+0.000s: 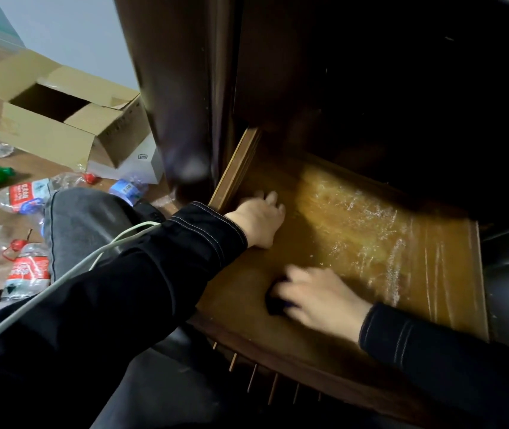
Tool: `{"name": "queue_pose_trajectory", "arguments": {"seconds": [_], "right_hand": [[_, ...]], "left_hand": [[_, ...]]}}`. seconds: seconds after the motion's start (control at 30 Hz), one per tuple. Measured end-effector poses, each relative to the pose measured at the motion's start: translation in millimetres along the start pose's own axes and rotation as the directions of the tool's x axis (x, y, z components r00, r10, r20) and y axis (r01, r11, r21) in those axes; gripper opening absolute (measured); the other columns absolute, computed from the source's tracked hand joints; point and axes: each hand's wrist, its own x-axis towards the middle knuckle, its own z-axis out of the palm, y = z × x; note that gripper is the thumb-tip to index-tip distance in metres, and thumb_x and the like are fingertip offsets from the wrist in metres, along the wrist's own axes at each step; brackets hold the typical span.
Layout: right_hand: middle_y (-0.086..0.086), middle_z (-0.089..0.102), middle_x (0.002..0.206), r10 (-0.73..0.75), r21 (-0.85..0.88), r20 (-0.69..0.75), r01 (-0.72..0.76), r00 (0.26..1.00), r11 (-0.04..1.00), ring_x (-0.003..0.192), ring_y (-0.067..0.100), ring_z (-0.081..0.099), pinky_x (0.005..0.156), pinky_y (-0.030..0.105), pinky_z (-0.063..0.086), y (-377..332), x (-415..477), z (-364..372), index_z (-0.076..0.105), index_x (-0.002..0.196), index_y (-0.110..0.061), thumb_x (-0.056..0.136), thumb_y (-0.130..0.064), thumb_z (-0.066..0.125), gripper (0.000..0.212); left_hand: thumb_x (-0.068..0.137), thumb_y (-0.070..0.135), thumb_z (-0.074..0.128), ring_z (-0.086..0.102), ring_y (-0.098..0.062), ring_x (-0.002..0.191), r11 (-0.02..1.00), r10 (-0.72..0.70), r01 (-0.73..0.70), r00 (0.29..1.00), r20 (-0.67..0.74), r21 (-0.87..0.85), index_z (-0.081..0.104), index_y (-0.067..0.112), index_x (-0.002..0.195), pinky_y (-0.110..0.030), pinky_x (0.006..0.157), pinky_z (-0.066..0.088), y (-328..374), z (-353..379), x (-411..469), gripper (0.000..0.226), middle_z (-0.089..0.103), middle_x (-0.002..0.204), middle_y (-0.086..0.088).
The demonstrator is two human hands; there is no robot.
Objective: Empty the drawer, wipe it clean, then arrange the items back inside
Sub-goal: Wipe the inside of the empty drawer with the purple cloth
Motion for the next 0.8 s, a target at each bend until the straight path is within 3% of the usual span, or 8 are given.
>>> {"name": "queue_pose_trajectory", "arguments": {"seconds": [0.1, 0.2, 0.3, 0.43, 0.63, 0.8], "right_hand": [[0.004, 0.056, 0.097, -0.158, -0.022, 0.143, 0.162, 0.977, 0.987, 0.08, 0.029, 0.064, 0.055, 0.034, 0.041, -9.8, -12.8, 4.3, 0.063, 0.112, -0.024, 0.088, -0.015, 0.064, 0.026], [0.004, 0.057, 0.112, -0.04, -0.062, 0.018, 0.041, 0.999, 0.997, 0.098, 0.029, 0.064, 0.07, 0.039, 0.052, 7.0, 10.3, -11.3, 0.061, 0.124, -0.026, 0.094, -0.033, 0.062, 0.031], [0.004, 0.057, 0.122, 0.011, -0.116, -0.055, -0.018, 0.998, 0.993, 0.1, 0.03, 0.065, 0.07, 0.036, 0.048, 0.3, 31.3, -15.9, 0.063, 0.125, -0.029, 0.095, -0.028, 0.058, 0.031], [0.004, 0.059, 0.116, -0.207, -0.124, 0.073, 0.214, 0.976, 0.969, 0.089, 0.029, 0.065, 0.061, 0.038, 0.049, -32.1, 15.3, 0.1, 0.064, 0.119, -0.027, 0.095, -0.015, 0.052, 0.03], [0.005, 0.052, 0.099, -0.257, -0.113, 0.223, 0.286, 0.941, 0.951, 0.08, 0.027, 0.059, 0.055, 0.038, 0.038, -4.0, -27.7, -1.6, 0.061, 0.098, -0.016, 0.091, -0.003, 0.053, 0.017], [0.004, 0.057, 0.116, -0.248, -0.123, 0.058, 0.254, 0.967, 0.959, 0.092, 0.028, 0.065, 0.065, 0.039, 0.048, -31.9, 12.7, -3.7, 0.063, 0.119, -0.022, 0.098, -0.008, 0.046, 0.031]], "left_hand": [[0.088, 0.039, 0.072, 0.035, -0.043, 0.135, 1.0, -0.005, 0.005, 1.0, 0.024, -0.007, 0.027, 0.004, 0.15, -0.046, 0.095, 0.05, -0.6, -2.0, -0.1, 0.084, 0.025, 0.152, -0.018], [0.089, 0.034, 0.07, 0.036, -0.043, 0.136, 1.0, -0.009, 0.009, 1.0, 0.022, -0.005, 0.026, 0.004, 0.15, -0.045, 0.096, 0.048, 0.0, -3.0, -0.9, 0.081, 0.024, 0.152, -0.019], [0.09, 0.031, 0.068, 0.039, -0.042, 0.134, 1.0, -0.017, 0.017, 1.0, 0.019, -0.012, 0.027, 0.004, 0.15, -0.044, 0.096, 0.048, 0.5, -4.0, -0.9, 0.077, 0.025, 0.153, -0.019], [0.086, 0.042, 0.074, 0.035, -0.043, 0.136, 1.0, -0.01, 0.011, 0.999, 0.039, -0.005, 0.025, 0.005, 0.151, -0.046, 0.095, 0.048, -0.8, -3.8, 0.1, 0.09, 0.024, 0.153, -0.018], [0.084, 0.043, 0.075, 0.037, -0.042, 0.134, 1.0, -0.007, 0.007, 1.0, 0.025, -0.003, 0.025, 0.006, 0.152, -0.046, 0.094, 0.05, -1.4, -1.3, 1.7, 0.092, 0.027, 0.151, -0.017], [0.084, 0.042, 0.075, 0.033, -0.043, 0.138, 1.0, -0.016, 0.017, 1.0, 0.027, -0.019, 0.025, 0.006, 0.151, -0.047, 0.1, 0.046, -0.6, -2.3, 0.4, 0.091, 0.025, 0.154, -0.018]]}}
